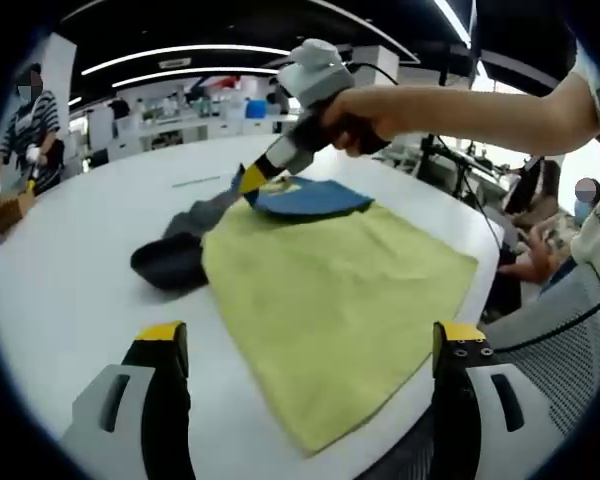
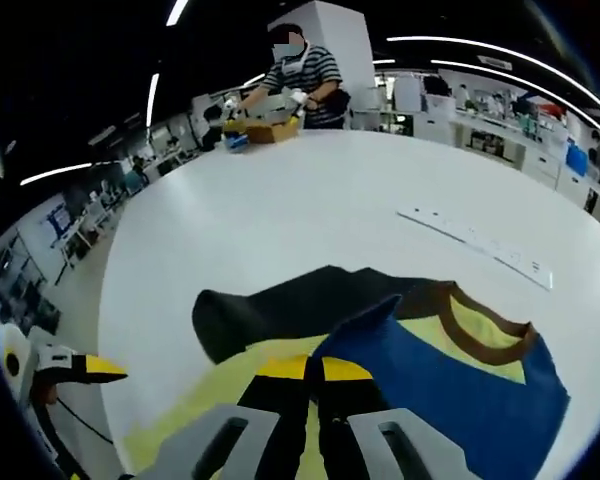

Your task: Fold the garment on the visible template until the final outline fits inside the template.

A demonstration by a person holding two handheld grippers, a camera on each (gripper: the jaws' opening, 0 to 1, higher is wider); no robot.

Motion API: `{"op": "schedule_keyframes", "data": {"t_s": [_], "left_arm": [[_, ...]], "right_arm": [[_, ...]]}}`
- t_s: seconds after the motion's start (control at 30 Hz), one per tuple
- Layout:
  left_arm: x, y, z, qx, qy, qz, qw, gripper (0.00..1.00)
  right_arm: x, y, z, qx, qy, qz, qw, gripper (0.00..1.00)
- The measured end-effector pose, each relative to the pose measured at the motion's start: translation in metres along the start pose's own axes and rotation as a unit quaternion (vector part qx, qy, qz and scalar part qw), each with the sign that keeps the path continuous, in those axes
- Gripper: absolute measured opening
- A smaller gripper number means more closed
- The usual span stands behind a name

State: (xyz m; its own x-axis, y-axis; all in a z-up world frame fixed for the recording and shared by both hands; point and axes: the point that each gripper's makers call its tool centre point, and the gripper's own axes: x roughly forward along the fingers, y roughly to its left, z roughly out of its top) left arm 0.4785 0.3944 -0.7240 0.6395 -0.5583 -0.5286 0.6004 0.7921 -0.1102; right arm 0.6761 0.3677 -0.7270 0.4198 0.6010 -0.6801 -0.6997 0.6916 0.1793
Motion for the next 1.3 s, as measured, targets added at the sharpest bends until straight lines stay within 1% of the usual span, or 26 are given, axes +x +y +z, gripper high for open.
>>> {"op": "schedule_keyframes", "data": {"t_s": [0.07, 0.13, 0.2, 0.27, 0.47, 0.63, 0.77, 0.83, 0.9, 0.93, 1.03, 1.13, 1.2, 1.27, 1.3], "left_arm": [[-0.001, 0.0, 0.0, -0.001, 0.0, 0.002, 1.0, 0.99], [-0.002, 0.0, 0.0, -0.001, -0.001, 0.003, 1.0, 0.99], [-0.002, 0.0, 0.001, -0.001, -0.001, 0.004, 1.0, 0.99], [-0.003, 0.001, 0.001, -0.002, -0.002, 0.005, 1.0, 0.99], [-0.004, 0.003, 0.003, 0.002, -0.003, 0.007, 1.0, 0.99], [-0.003, 0.005, 0.007, 0.005, -0.002, 0.009, 0.9999, 0.99], [-0.002, 0.008, 0.01, 0.007, -0.003, 0.008, 0.9999, 0.99], [-0.001, 0.01, 0.011, 0.006, -0.004, 0.007, 1.0, 0.99], [0.0, 0.012, 0.011, 0.008, -0.003, 0.008, 0.9999, 0.99], [0.0, 0.013, 0.012, 0.01, -0.001, 0.008, 0.9999, 0.99], [0.0, 0.017, 0.013, 0.007, -0.003, 0.007, 0.9999, 0.99], [0.0, 0.02, 0.016, 0.003, -0.007, 0.009, 0.9999, 0.99], [0.001, 0.022, 0.016, 0.003, -0.007, 0.011, 0.9999, 0.99], [0.002, 0.026, 0.016, 0.002, -0.004, 0.017, 0.9998, 0.99], [0.003, 0.028, 0.015, 0.002, -0.003, 0.019, 0.9998, 0.99]], "right_arm": [[0.005, -0.001, 0.001, 0.008, -0.005, -0.002, 1.0, 0.0], [0.007, 0.002, 0.002, 0.03, -0.01, 0.009, 0.9995, 0.0], [0.006, 0.005, 0.003, 0.029, -0.015, 0.015, 0.9994, 0.01], [0.004, 0.005, 0.005, 0.027, -0.021, 0.016, 0.9993, 0.05], [-0.005, 0.001, 0.011, 0.021, -0.037, 0.016, 0.999, 0.26], [-0.015, -0.002, 0.012, 0.019, -0.047, 0.027, 0.9983, 0.45], [-0.027, -0.003, 0.011, 0.01, -0.058, 0.033, 0.9978, 0.55], [-0.032, -0.006, 0.011, 0.014, -0.064, 0.037, 0.9972, 0.62], [-0.036, -0.013, 0.008, 0.022, -0.071, 0.03, 0.9968, 0.69], [-0.04, -0.017, 0.005, 0.018, -0.072, 0.028, 0.9968, 0.74], [-0.048, -0.027, -0.001, 0.022, -0.072, 0.026, 0.9968, 0.76], [-0.056, -0.036, -0.002, 0.029, -0.084, 0.023, 0.9958, 0.83], [-0.063, -0.044, -0.006, 0.034, -0.086, 0.016, 0.9956, 0.84], [-0.069, -0.058, -0.009, 0.045, -0.089, -0.004, 0.995, 0.82], [-0.072, -0.062, -0.009, 0.044, -0.093, -0.006, 0.9947, 0.82]]}}
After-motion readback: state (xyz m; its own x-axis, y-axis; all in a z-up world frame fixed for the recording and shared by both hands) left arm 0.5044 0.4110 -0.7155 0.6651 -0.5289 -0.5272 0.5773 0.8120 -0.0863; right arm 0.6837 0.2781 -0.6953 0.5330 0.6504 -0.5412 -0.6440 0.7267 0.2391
